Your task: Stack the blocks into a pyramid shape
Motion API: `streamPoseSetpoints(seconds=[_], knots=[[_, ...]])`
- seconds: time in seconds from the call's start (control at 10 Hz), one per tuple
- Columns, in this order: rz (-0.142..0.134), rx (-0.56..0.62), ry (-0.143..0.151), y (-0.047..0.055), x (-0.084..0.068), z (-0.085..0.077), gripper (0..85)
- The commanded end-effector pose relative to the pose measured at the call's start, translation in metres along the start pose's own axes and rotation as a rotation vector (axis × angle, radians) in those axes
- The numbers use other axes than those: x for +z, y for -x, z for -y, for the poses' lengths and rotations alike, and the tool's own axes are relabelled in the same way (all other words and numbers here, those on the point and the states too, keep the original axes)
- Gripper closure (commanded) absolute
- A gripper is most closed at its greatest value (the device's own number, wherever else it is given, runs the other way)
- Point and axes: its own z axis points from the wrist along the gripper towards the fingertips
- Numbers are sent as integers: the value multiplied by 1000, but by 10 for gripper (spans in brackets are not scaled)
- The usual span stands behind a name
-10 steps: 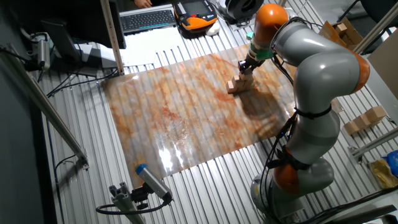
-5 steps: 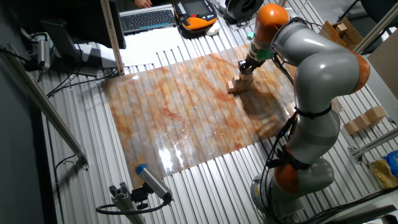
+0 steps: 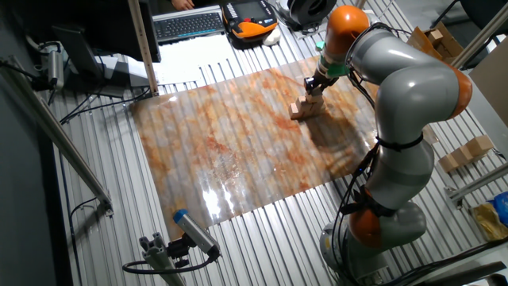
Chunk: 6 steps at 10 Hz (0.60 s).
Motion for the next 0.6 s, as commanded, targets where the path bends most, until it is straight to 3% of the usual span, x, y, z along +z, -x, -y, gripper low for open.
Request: streamPoseSetpoints(seconds=[0.0,0.5], knots=[[1,2,0,0,0,0,850],[4,2,-3,-1,1,1,850]])
